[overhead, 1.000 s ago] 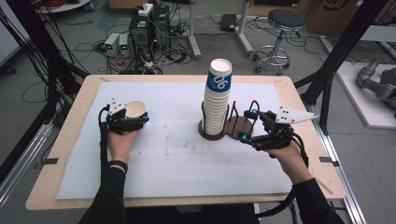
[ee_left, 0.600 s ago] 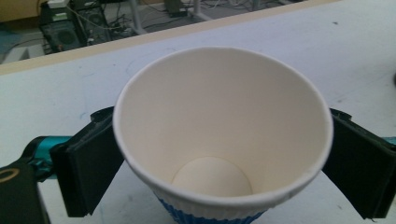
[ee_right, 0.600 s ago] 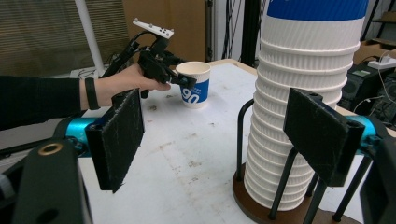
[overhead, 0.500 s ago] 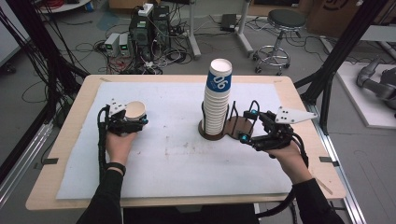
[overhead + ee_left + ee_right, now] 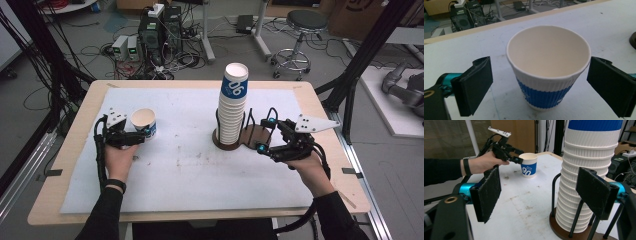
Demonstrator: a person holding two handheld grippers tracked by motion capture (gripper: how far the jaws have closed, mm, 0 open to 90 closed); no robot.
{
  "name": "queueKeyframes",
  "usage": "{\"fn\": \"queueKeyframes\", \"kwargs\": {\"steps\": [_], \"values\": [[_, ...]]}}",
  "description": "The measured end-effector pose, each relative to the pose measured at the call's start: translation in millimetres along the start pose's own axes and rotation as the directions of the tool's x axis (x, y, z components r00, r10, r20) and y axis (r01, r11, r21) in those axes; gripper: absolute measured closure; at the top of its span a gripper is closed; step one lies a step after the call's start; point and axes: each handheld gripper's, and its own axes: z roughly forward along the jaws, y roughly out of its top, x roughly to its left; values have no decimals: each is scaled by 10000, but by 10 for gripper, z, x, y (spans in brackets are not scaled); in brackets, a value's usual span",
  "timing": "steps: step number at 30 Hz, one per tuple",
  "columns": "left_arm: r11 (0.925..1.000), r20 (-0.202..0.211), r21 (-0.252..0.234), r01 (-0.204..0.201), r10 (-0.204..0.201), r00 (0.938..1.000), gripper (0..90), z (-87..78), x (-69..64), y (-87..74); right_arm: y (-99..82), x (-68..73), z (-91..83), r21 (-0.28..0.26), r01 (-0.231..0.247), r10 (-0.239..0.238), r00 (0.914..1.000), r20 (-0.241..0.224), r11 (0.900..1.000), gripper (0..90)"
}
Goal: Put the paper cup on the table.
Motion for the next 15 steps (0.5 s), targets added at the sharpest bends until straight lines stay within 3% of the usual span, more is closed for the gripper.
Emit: {"fn": "queueKeyframes", "kwargs": {"steps": [6,15], "values": [[9996,409,-281,90,-78,9991,64,-128,-10,-21,-22,-13,3,62,-80,79,10000,45,9999,209],[9960,1280,-882,-161,273,9914,64,-357,-226,24,-27,-23,-11,18,-121,121,9999,102,9999,209]]}}
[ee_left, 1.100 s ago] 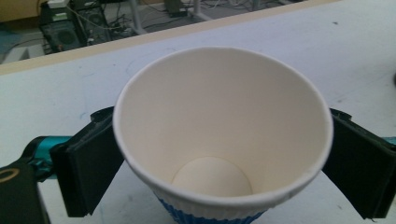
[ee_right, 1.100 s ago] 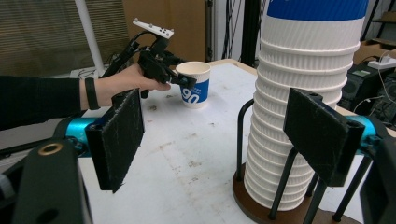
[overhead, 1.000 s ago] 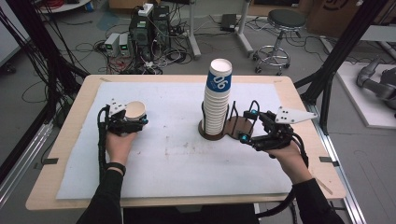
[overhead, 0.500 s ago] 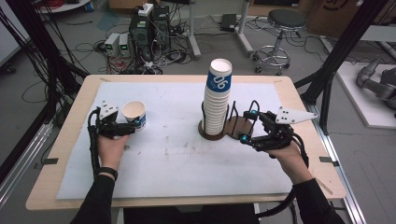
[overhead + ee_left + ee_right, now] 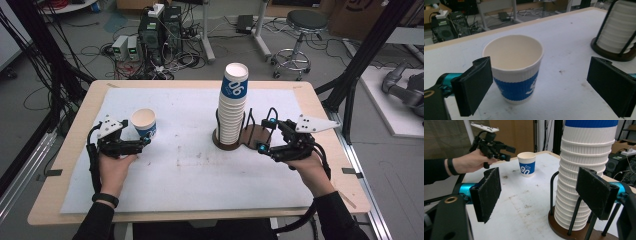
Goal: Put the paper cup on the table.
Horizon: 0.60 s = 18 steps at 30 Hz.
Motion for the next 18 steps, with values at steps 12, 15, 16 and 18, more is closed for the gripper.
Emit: {"fn": "queueKeyframes", "kwargs": {"steps": [12,15,16,18], "values": [[9875,1489,-1041,-1180,1328,9799,65,-179,-508,310,-10,-27,-52,14,-57,57,9997,235,10000,209],[9862,1957,-1123,-1216,1419,9703,65,-187,-628,371,-11,-28,-36,58,-34,32,9997,241,10000,209],[9863,2114,-1160,-1176,1402,9673,69,-185,-659,382,-12,-30,-28,83,1,-3,9997,251,10000,209],[9868,2497,-1197,-1094,1366,9586,70,-175,-726,401,-13,-27,-11,154,23,-26,9998,191,9999,209]]}}
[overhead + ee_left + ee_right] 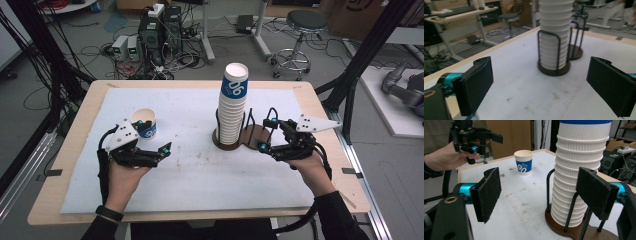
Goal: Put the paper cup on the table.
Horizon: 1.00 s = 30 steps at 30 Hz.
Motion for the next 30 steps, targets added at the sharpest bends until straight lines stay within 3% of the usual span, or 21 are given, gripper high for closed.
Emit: {"fn": "queueKeyframes", "kwargs": {"steps": [7,13,30], "values": [[9994,691,-115,-327,334,9971,70,25,-184,100,-7,2,47,89,14,-13,10000,-29,10000,209],[9991,1005,-129,-397,408,9941,91,29,-217,128,-16,24,53,149,-24,22,9999,131,9999,209],[9995,1185,92,-309,296,9925,92,150,-208,72,-79,11,-27,95,-234,230,9988,428,9997,209]]}}
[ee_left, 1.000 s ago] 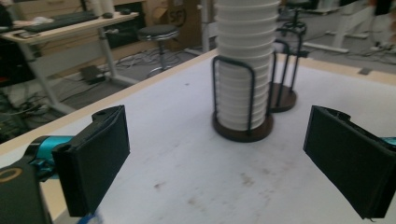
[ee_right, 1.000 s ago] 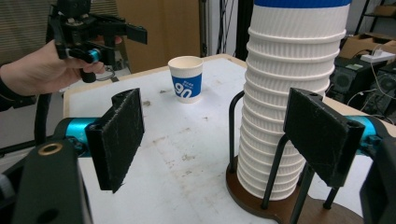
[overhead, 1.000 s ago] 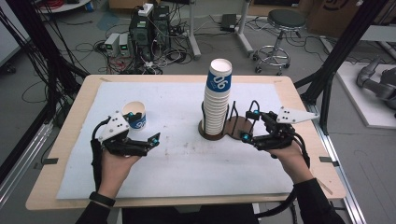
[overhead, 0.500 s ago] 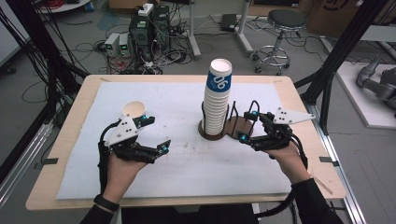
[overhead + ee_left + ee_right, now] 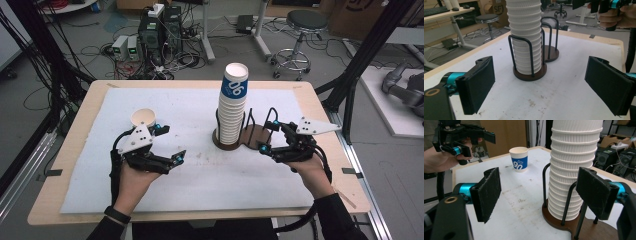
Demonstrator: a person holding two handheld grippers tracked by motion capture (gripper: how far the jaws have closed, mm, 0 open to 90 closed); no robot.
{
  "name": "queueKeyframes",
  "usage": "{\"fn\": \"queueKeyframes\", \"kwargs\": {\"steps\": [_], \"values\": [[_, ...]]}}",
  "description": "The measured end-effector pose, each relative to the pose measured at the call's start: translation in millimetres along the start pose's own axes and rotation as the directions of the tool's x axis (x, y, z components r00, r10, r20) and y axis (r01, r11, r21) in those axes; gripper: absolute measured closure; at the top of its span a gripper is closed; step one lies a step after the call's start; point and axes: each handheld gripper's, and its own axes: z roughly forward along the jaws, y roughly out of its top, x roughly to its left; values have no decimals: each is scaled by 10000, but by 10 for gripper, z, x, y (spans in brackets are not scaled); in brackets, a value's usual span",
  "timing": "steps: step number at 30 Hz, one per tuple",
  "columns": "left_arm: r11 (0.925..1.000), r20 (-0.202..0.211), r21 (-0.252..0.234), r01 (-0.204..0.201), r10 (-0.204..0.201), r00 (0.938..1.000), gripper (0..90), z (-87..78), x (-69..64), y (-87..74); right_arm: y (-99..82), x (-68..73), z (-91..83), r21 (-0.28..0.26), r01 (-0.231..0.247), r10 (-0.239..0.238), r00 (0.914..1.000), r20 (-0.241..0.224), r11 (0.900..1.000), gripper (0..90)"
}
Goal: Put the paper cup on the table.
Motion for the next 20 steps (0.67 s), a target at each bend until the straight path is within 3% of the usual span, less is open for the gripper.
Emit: {"fn": "queueKeyframes", "kwargs": {"steps": [20], "values": [[9990,-172,359,248,-242,9996,119,54,44,-113,-25,-36,59,152,-7,9,9999,-101,9999,209]]}}
